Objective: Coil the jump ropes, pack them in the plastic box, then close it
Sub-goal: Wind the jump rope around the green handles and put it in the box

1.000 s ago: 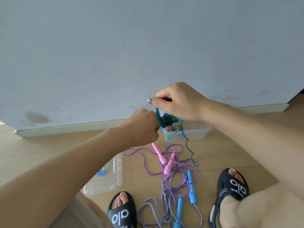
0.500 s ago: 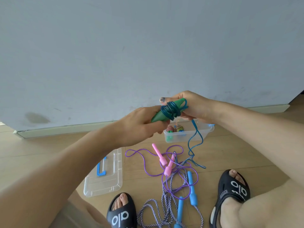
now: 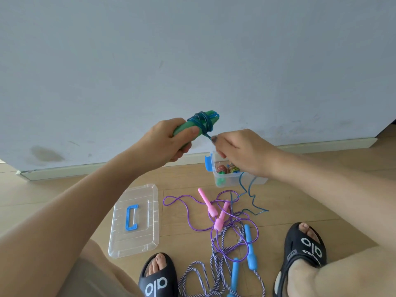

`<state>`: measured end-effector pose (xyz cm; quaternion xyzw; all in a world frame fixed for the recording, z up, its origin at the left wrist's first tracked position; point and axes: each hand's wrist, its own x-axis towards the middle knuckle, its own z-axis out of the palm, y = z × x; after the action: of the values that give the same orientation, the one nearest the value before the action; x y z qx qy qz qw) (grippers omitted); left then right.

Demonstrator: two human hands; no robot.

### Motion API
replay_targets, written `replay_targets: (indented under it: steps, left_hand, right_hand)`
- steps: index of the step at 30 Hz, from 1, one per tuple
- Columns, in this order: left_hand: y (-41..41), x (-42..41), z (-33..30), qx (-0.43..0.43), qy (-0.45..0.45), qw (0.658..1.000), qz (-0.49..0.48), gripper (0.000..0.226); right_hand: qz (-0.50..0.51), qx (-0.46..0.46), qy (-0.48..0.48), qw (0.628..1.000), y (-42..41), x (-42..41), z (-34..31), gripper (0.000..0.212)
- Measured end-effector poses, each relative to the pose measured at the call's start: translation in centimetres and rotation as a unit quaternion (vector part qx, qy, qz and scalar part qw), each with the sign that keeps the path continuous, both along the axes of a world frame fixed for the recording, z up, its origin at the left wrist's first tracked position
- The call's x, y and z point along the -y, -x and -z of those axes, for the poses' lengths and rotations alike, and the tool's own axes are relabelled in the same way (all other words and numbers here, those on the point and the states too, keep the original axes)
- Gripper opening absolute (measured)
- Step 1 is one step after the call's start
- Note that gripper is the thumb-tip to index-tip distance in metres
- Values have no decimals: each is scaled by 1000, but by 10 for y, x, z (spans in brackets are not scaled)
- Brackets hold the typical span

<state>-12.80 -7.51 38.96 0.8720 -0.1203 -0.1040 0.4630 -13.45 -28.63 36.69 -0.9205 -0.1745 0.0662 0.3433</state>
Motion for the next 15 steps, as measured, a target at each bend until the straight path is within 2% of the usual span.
replay_targets:
  steps: [3,6,8,11,13,15]
  left_hand:
    - [-5,-3,3,-71,26,997,1,25]
    - [-5,-4,6,-173,124,977,14,15]
    - [-6,-5,9,-191,133,972,11,12]
    - [-7,-7,14,-103,-20,994,22,17]
    - [-6,-6,15,-15,-135,989,54,17]
    - [-3,-3,14,53,-198,973,102,17]
  right_hand:
    - [-44,58,73,995,4,-2,1,46]
    - [-51,74,143,986,3,0,1,44]
    - [-64,88,156,982,5,-2,0,45]
    - [-78,125,152,977,9,-9,-7,43]
    - [-69,142,133,978,8,-10,-15,43]
    - [-45,136,97,985,4,-6,-21,42]
